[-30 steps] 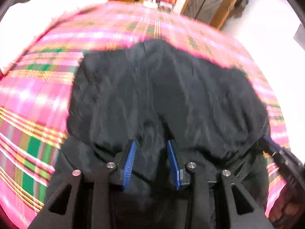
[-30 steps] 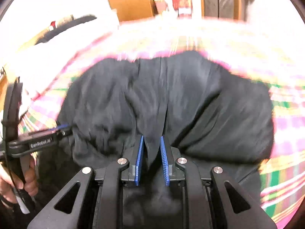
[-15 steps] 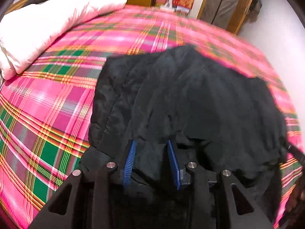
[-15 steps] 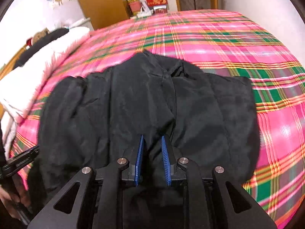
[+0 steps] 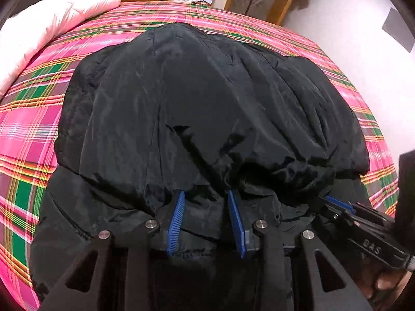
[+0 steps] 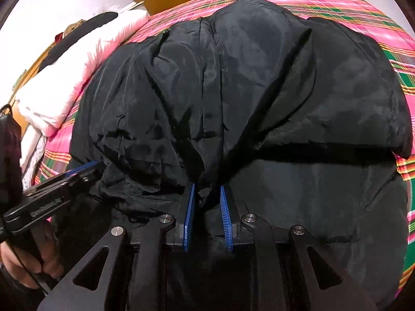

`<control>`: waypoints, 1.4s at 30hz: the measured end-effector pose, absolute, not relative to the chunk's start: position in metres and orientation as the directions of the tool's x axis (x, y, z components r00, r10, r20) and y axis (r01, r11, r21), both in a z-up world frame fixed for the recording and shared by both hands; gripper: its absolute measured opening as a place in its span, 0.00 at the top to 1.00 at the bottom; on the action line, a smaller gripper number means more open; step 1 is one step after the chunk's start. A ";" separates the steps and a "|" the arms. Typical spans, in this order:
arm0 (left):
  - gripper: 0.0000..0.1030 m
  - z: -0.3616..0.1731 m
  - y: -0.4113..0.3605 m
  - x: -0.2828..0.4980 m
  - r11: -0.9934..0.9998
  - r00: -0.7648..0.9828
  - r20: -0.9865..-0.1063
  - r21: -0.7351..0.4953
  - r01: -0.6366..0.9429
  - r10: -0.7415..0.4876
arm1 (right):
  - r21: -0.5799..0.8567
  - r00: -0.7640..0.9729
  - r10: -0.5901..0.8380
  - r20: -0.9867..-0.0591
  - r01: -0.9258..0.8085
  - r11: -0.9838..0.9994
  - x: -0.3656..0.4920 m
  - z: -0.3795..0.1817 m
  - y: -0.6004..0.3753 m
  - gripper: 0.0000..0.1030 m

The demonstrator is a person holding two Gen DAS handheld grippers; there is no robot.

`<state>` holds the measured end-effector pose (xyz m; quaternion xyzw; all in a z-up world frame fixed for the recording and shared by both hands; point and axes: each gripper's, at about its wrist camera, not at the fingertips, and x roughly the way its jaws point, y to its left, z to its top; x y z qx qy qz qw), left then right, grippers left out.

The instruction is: Fold large clothes

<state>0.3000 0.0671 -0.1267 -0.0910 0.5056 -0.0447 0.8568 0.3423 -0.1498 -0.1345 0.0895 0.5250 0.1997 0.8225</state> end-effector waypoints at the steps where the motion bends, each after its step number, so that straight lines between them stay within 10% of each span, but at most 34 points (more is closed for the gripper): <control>1: 0.65 -0.127 0.067 0.300 0.979 0.490 -0.856 -0.202 -0.019 -0.167 | 0.350 0.371 0.418 -0.829 -0.239 0.906 0.339 -0.130 -0.150 0.81; 11: 0.65 -0.095 0.048 0.233 0.990 0.560 -0.819 -0.139 0.017 -0.125 | 0.346 0.434 0.427 -0.793 -0.254 0.903 0.263 -0.088 -0.195 0.59; 42: 0.59 -0.092 0.165 0.102 0.959 0.495 -0.862 -0.041 -0.279 0.107 | 0.396 0.479 0.328 -0.814 0.046 0.917 0.145 -0.137 -0.346 0.44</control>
